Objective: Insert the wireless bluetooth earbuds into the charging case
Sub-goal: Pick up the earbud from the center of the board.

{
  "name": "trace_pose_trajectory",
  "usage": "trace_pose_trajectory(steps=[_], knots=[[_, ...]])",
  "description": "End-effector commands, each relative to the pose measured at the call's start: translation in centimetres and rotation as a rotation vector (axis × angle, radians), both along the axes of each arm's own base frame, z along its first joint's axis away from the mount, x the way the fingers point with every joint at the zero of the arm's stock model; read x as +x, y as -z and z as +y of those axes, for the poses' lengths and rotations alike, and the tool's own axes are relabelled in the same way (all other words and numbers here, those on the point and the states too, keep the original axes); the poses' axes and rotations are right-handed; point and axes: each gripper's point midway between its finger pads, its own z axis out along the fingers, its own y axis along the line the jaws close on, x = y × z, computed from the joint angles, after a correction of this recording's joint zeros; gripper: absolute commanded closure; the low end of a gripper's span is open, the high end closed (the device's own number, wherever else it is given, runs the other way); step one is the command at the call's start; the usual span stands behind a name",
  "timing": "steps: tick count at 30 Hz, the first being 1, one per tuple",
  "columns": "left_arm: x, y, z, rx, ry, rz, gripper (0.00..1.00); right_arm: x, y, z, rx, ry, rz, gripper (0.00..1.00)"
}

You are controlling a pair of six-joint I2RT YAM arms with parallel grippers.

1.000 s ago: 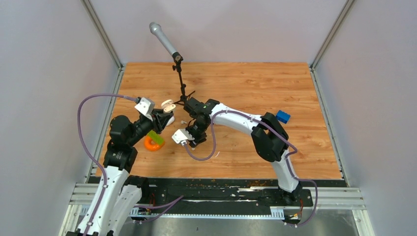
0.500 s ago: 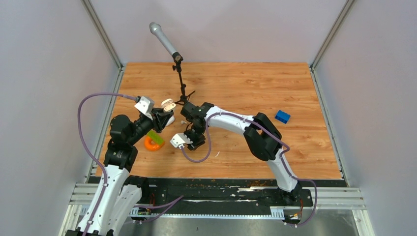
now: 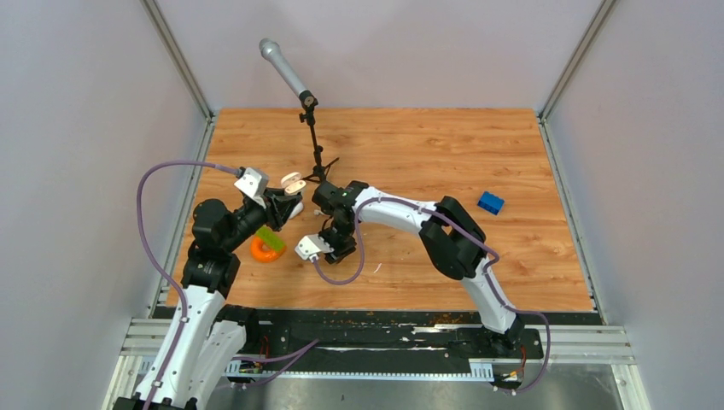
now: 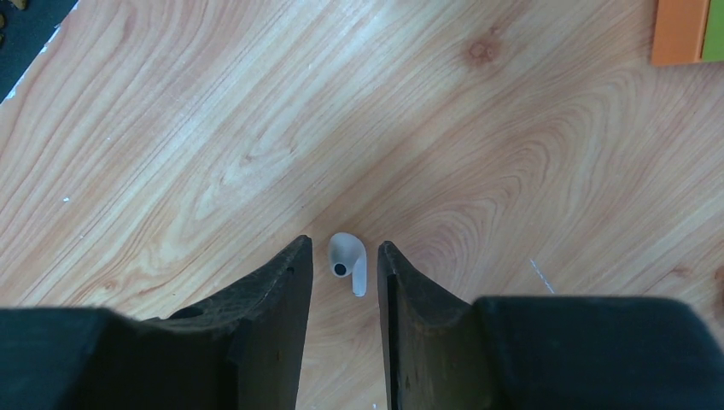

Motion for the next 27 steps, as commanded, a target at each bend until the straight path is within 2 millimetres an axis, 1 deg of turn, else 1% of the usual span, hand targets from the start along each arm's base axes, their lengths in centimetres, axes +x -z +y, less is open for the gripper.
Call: trace_pose_trajectory(steps=[1, 15, 18, 22, 24, 27], knots=[[0.2, -1.2, 0.0, -0.016, 0.000, -0.046, 0.97, -0.1, -0.3, 1.3, 0.030, -0.016, -0.007, 0.66], [0.1, -1.0, 0.0, -0.022, -0.001, -0.045, 0.97, 0.2, 0.7, 1.0, -0.005, -0.005, -0.025, 0.69], [0.1, -1.0, 0.0, -0.022, -0.002, -0.043, 0.97, 0.3, 0.7, 0.9, -0.008, -0.002, -0.024, 0.71], [0.1, -0.8, 0.0, -0.023, 0.000, -0.039, 0.97, 0.2, 0.8, 1.1, -0.005, -0.001, -0.019, 0.72], [0.1, -0.8, 0.0, -0.023, 0.001, -0.037, 0.97, 0.2, 0.8, 1.2, -0.006, 0.005, -0.020, 0.74], [0.1, -0.8, 0.0, -0.022, 0.003, -0.037, 0.97, 0.3, 0.8, 1.2, -0.015, 0.019, -0.016, 0.81]])
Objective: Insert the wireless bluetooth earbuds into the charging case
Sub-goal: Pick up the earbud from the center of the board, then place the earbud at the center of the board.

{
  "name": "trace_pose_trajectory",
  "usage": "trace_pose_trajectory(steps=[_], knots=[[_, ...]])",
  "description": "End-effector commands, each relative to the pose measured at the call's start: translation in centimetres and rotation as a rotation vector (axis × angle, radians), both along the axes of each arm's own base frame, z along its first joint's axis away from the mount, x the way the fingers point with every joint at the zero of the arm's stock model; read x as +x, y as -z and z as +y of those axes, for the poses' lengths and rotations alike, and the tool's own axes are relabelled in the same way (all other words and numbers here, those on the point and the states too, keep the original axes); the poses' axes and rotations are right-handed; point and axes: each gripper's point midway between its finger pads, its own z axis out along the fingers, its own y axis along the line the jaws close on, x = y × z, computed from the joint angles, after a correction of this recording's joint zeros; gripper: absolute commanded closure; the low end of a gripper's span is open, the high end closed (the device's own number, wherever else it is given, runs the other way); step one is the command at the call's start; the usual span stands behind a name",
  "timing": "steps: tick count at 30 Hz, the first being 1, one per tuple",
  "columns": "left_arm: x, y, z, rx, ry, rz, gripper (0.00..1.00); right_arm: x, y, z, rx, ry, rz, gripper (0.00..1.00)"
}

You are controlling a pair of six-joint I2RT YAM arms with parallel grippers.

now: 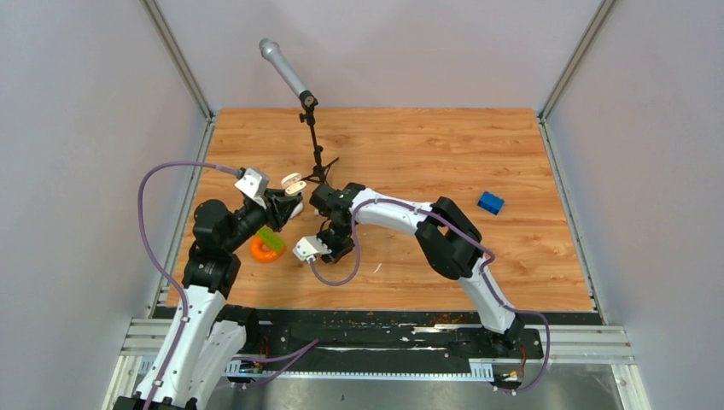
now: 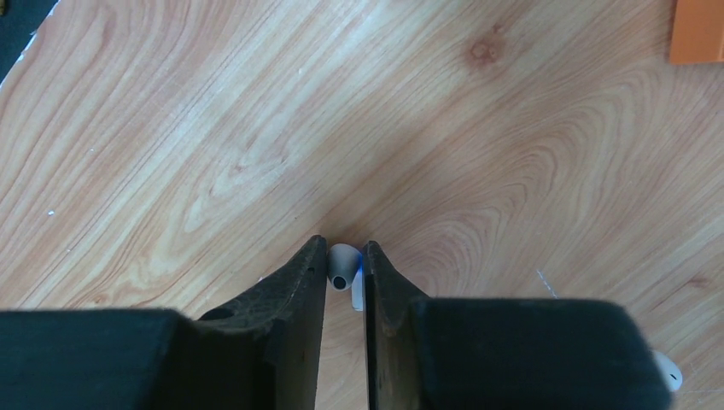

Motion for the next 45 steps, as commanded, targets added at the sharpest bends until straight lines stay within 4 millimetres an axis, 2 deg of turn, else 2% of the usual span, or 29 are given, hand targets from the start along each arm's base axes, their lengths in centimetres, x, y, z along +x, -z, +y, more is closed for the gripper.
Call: trace_pose_trajectory(steps=[1, 6, 11, 14, 19, 26, 31, 35, 39, 42, 45], knots=[[0.1, -1.2, 0.0, -0.017, 0.003, -0.044, 0.97, 0.4, -0.1, 0.8, 0.004, 0.014, -0.014, 0.84], [0.2, -1.2, 0.0, -0.016, 0.005, -0.041, 0.97, 0.7, -1.6, 0.2, -0.012, 0.056, 0.001, 0.95], [0.4, -1.4, -0.4, -0.015, 0.026, -0.045, 0.97, 1.0, -4.0, 0.0, 0.013, 0.136, 0.009, 0.96], [0.4, -1.5, -0.7, -0.014, 0.048, -0.046, 0.96, 1.6, -6.6, 0.2, 0.059, 0.189, 0.018, 0.97], [0.7, -2.5, -1.6, -0.031, 0.104, -0.069, 0.96, 2.6, -13.0, -0.5, 0.169, 0.314, 0.090, 0.97], [2.5, -3.7, -2.8, -0.089, 0.160, -0.062, 0.95, 3.4, -20.4, -4.5, 0.299, 0.494, 0.196, 0.97], [3.1, -3.9, -3.5, -0.092, 0.202, -0.055, 0.95, 4.2, -26.3, -6.2, 0.428, 0.633, 0.307, 0.97], [2.9, -3.6, -4.2, -0.099, 0.251, -0.044, 0.95, 4.4, -32.9, -6.1, 0.573, 0.693, 0.432, 0.97], [1.8, -4.2, -5.8, -0.109, 0.354, -0.060, 0.96, 6.1, -39.8, -5.3, 0.764, 0.727, 0.576, 0.96], [0.9, -5.3, -7.0, -0.120, 0.428, -0.078, 0.97, 6.6, -42.8, -4.6, 0.837, 0.739, 0.668, 0.96], [0.6, -6.3, -7.5, -0.128, 0.460, -0.090, 0.98, 6.2, -44.5, -3.3, 0.879, 0.693, 0.673, 0.96]])
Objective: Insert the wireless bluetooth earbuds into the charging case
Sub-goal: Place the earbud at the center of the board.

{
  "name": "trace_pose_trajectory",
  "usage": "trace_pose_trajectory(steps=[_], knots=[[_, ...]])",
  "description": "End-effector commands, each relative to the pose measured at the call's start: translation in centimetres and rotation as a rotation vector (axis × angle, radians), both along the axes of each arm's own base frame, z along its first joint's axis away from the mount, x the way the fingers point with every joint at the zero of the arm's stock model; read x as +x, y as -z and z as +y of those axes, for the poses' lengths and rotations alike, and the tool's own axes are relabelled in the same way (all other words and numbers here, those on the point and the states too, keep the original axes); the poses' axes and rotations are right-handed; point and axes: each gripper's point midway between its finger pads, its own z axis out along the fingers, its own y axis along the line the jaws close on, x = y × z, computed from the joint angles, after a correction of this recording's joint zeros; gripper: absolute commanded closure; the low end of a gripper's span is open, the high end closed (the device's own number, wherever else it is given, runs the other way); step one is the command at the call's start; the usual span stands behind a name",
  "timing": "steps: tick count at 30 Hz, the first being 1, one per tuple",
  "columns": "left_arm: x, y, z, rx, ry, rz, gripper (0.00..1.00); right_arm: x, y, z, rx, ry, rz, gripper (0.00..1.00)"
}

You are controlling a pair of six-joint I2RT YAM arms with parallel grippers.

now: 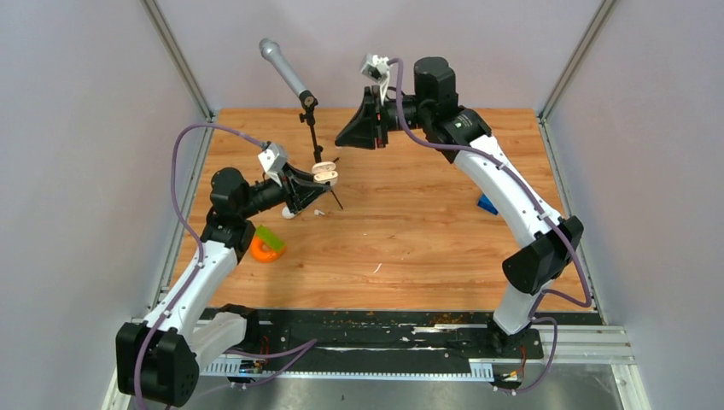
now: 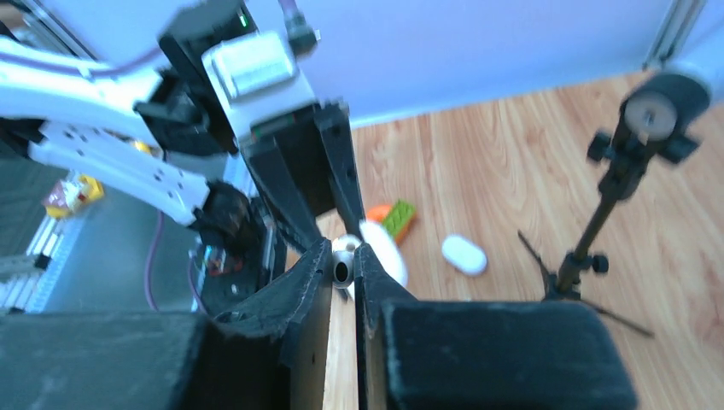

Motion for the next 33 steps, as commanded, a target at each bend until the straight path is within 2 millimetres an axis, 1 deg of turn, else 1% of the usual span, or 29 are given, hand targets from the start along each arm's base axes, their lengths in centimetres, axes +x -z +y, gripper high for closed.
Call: trace_pose_trajectory(steps=[1, 5, 8, 10, 13, 15, 17, 20, 22, 23, 24, 27, 30, 33], knots=[[-1.2, -5.1, -1.1, -0.046, 0.097, -0.131, 0.98, -1.8, -7.8, 1.7, 0.205, -0.072, -0.024, 0.96], [-1.5, -6.9, -1.3, -0.063, 0.112, -0.145, 0.99, -1.7, -8.8, 2.7, 0.245, -0.077, -0.027, 0.95], [-1.0, -7.7, -1.1, -0.074, 0.085, -0.148, 0.99, -2.1, -8.8, 3.5, 0.257, -0.097, -0.018, 0.95], [-0.6, -7.7, -1.1, -0.067, 0.073, -0.153, 0.98, -2.2, -8.6, 3.8, 0.256, -0.098, -0.005, 0.95], [0.0, -6.2, -0.6, -0.028, 0.034, -0.129, 0.98, -2.0, -8.0, 3.4, 0.236, -0.091, -0.007, 0.94], [-0.3, -4.8, -0.5, 0.005, 0.034, -0.110, 0.98, -1.3, -7.0, 2.3, 0.210, -0.059, 0.015, 0.94], [-0.7, -3.3, -0.2, 0.036, 0.028, -0.089, 0.97, -0.4, -5.6, 0.7, 0.182, -0.017, 0.036, 0.93], [-1.0, -1.1, 0.2, 0.068, 0.007, -0.039, 0.97, 1.1, -1.8, -1.9, 0.116, 0.057, 0.097, 0.92], [-1.5, -0.4, 0.3, 0.075, 0.009, -0.021, 0.97, 1.5, 1.6, -3.6, 0.064, 0.093, 0.157, 0.92], [-1.6, -0.3, 0.4, 0.075, 0.008, -0.018, 0.96, 1.5, 3.5, -4.3, 0.033, 0.113, 0.172, 0.92], [-1.6, -0.2, 0.4, 0.075, 0.008, -0.012, 0.96, 1.4, 6.5, -5.1, -0.012, 0.134, 0.226, 0.91], [-1.6, -0.5, 0.4, 0.080, 0.007, -0.020, 0.96, 1.3, 13.0, -6.7, -0.099, 0.182, 0.330, 0.91], [-1.4, -0.8, 0.4, 0.082, 0.005, -0.028, 0.96, 1.9, 18.8, -8.2, -0.186, 0.266, 0.428, 0.91], [-1.4, -1.0, 0.4, 0.081, 0.008, -0.035, 0.96, 3.2, 24.1, -10.2, -0.274, 0.411, 0.551, 0.88]])
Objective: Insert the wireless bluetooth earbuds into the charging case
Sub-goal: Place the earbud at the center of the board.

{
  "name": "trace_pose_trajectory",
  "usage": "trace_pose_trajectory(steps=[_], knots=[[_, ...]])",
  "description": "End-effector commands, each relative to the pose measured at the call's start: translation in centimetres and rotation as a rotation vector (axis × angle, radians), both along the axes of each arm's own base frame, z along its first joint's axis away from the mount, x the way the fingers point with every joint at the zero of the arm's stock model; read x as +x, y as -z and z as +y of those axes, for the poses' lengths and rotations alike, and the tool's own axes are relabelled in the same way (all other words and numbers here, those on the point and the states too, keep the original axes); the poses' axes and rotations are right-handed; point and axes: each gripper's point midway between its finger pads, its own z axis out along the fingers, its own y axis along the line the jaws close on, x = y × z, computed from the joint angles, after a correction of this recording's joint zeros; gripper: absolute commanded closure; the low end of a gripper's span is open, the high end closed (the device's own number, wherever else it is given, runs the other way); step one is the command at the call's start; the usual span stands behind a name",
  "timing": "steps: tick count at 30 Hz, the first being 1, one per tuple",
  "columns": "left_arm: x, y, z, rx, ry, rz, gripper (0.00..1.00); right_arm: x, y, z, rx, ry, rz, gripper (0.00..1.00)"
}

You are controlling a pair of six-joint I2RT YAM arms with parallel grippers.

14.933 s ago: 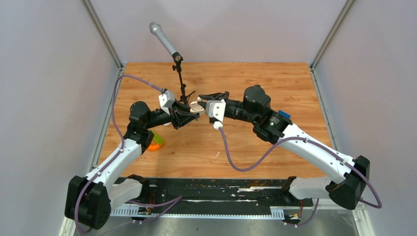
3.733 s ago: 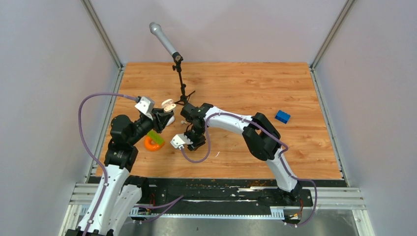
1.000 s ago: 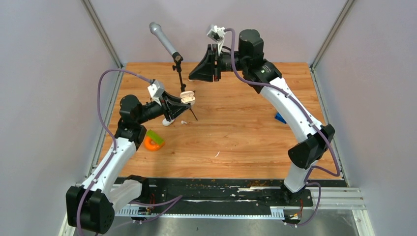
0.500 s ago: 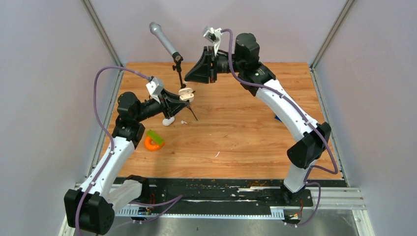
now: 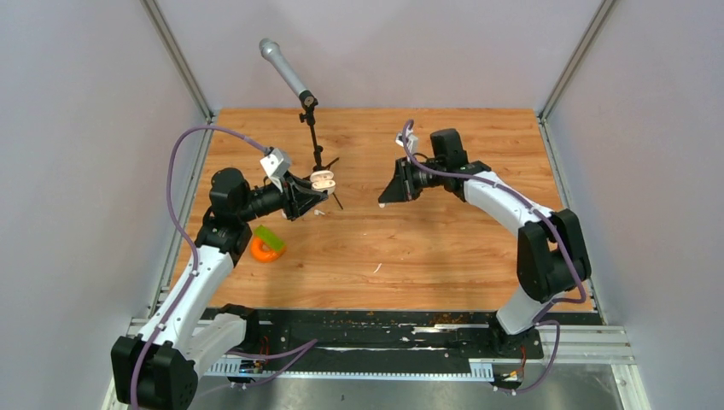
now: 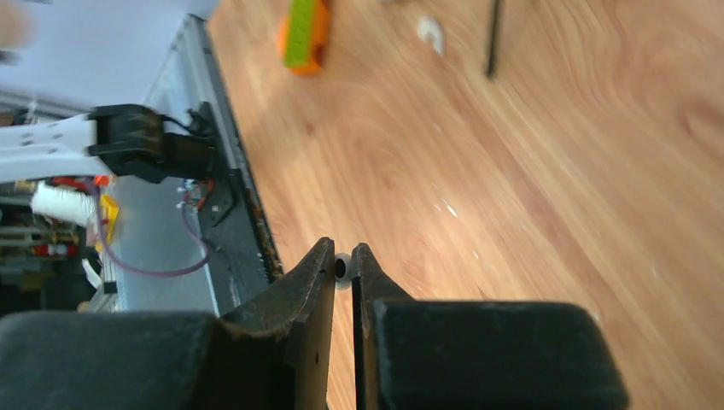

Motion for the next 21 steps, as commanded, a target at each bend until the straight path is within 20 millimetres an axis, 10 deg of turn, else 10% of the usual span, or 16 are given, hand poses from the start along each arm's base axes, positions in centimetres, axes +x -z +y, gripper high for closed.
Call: trace_pose_trajectory(steps=[1, 14, 21], knots=[[0.0, -1.9, 0.1, 0.001, 0.000, -0.075, 0.96, 2.3, 6.1, -2.7, -0.157, 0.183, 0.088, 0.87], [0.0, -1.8, 0.0, -0.006, 0.001, -0.054, 0.96, 3.1, 16.7, -5.7, -0.423, 0.350, 0.281, 0.73], [0.8, -2.7, 0.1, 0.006, -0.008, -0.084, 0.96, 5.2, 12.8, -7.4, -0.355, 0.372, 0.205, 0.60]])
